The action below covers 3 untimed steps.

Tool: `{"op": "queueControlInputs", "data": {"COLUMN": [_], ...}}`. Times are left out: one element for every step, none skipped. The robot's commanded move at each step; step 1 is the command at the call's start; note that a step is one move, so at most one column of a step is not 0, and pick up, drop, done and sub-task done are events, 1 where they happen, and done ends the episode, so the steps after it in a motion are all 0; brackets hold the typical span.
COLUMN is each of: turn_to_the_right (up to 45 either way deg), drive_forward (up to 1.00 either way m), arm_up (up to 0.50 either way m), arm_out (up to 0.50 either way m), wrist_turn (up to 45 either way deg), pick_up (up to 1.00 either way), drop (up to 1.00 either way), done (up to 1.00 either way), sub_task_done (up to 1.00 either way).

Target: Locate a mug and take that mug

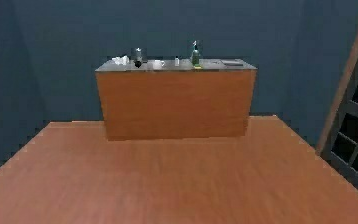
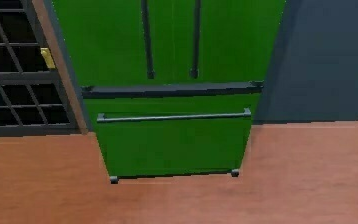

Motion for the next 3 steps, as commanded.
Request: {"op": "queueControlInputs", "data": {"turn_to_the_right": [0.0, 0.0, -45.0], "drive_forward": [1.0, 0.6, 0.0], "arm_up": [0.0, 0.0, 0.0], "arm_out": [0.0, 0.0, 0.0], "wrist_turn": [0.0, 0.0, 0.0], "pick_up": [0.0, 0.0, 0.0], "drop": [0.0, 0.0, 0.0], "done": [0.0, 0.0, 0.0], "sub_task_done": [0.0, 0.0, 0.0]}}
